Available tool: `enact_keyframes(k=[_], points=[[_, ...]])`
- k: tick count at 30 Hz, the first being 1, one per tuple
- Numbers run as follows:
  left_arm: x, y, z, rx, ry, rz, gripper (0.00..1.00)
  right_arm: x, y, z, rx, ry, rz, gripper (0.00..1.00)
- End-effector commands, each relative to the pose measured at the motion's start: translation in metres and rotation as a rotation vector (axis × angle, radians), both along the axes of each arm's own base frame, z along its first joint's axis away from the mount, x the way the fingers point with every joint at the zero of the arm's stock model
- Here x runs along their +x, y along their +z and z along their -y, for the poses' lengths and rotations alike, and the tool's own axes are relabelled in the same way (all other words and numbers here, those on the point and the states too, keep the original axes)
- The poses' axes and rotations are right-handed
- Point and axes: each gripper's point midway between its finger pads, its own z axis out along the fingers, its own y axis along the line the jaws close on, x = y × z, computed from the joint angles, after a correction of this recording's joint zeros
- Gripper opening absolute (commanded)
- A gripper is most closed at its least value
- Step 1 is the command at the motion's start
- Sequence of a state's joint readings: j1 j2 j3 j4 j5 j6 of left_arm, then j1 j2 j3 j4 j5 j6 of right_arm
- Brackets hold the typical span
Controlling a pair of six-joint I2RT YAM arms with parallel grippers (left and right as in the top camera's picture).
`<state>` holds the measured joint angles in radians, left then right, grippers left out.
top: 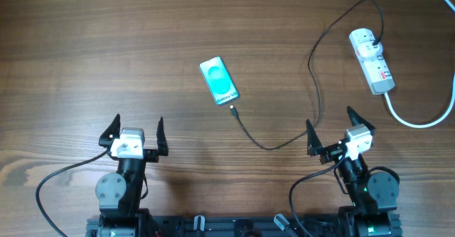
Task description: Plug charger to phone and switch on socket
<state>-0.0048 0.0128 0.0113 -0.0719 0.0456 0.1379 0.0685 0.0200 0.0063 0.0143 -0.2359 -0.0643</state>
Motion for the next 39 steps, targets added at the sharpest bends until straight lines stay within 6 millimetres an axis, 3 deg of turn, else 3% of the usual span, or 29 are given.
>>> enact_keyframes(k=[1,33,36,39], points=[[0.000,-0.002,-0.001,0.013,0.009,-0.003,1.00,0.000,0.000,-0.002,0.014,0.010,-0.005,1.00],[0.000,0.002,-0.001,0.016,0.009,0.015,1.00,0.000,0.000,-0.001,0.013,0.010,-0.005,1.00],[0.000,0.025,-0.001,-0.016,0.006,0.107,1.00,0.000,0.000,-0.002,0.014,0.010,-0.006,1.00],[-0.008,0.078,-0.001,-0.175,-0.005,0.255,1.00,0.000,0.000,-0.001,0.013,0.010,-0.005,1.00]])
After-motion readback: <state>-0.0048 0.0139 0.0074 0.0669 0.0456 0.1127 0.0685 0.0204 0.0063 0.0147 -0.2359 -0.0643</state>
